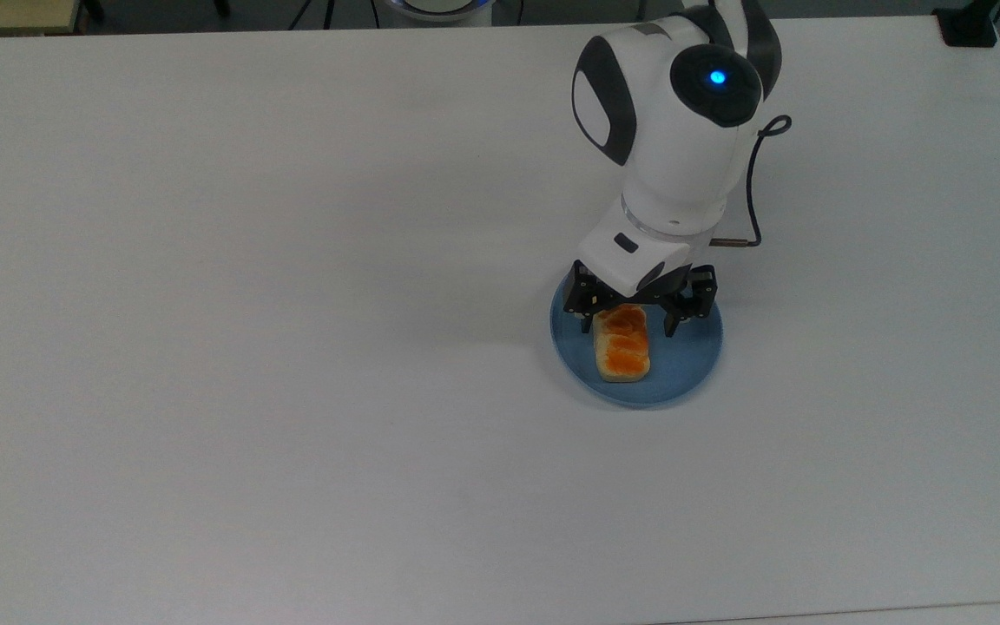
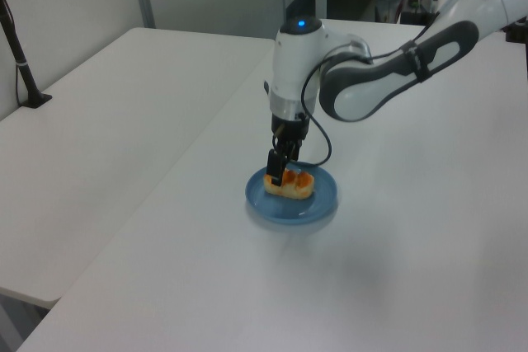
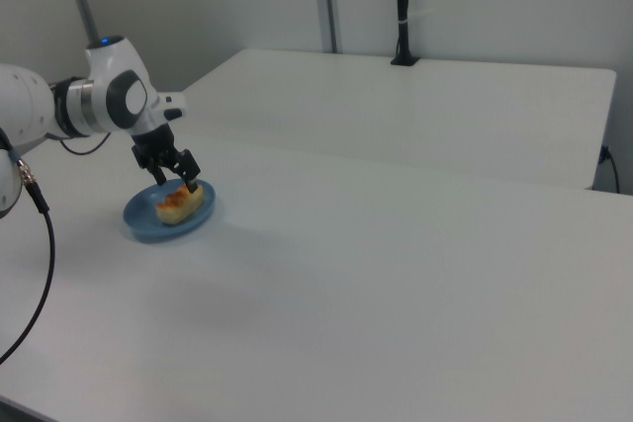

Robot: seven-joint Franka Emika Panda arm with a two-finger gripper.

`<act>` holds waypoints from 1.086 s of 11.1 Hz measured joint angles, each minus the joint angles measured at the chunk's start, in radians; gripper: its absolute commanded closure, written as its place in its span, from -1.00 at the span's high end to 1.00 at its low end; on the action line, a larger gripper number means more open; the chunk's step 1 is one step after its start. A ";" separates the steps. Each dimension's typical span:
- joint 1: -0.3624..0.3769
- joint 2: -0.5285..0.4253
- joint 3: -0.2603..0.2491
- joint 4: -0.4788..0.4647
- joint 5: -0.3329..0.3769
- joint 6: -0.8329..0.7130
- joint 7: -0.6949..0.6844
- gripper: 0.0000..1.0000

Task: Put the bread on a plate
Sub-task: 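Open the gripper and lift it away from the plate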

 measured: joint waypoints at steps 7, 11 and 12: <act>-0.221 -0.346 -0.027 0.009 -0.010 -0.481 -0.351 1.00; -0.323 -0.495 -0.027 -0.024 0.029 -0.571 -0.382 1.00; -0.327 -0.506 -0.027 -0.030 0.035 -0.579 -0.382 1.00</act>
